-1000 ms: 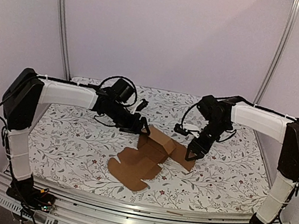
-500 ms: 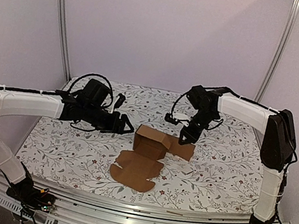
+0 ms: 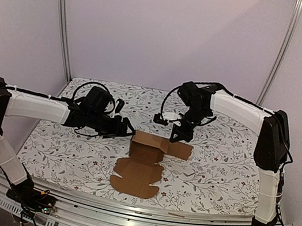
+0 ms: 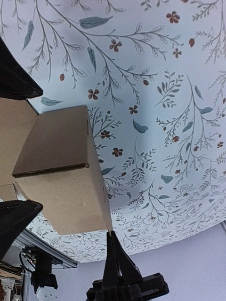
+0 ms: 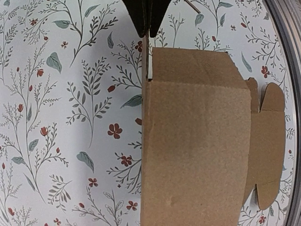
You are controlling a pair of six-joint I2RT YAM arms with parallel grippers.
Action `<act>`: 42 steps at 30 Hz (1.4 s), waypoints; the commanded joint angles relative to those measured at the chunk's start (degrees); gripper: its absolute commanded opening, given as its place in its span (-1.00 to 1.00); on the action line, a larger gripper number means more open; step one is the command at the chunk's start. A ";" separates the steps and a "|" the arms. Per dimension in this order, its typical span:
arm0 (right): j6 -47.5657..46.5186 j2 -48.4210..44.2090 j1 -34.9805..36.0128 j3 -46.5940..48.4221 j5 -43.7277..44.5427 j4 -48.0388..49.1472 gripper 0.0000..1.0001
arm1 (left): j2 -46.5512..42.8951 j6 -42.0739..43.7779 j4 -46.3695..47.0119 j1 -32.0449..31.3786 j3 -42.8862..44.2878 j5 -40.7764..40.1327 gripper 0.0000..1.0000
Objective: Fold the paper box
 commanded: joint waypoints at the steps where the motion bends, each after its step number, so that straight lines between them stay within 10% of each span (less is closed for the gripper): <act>1: -2.68 2.58 0.98 1.61 -1.34 -1.97 -1.00 | -3.94 -0.97 1.07 0.74 -2.78 -0.23 0.46; 12: -6.57 5.02 3.42 6.85 -3.88 -4.01 -0.92 | -8.36 -4.22 1.22 0.33 -8.07 -1.41 0.47; 25: -2.38 -2.43 -0.43 3.78 -7.35 -6.37 -0.30 | 0.06 -6.63 7.95 -1.30 -6.11 2.36 0.35; 42: -0.08 -1.28 -9.70 -6.65 3.29 4.39 -0.30 | -0.26 -9.05 10.61 -2.19 -9.42 4.10 0.24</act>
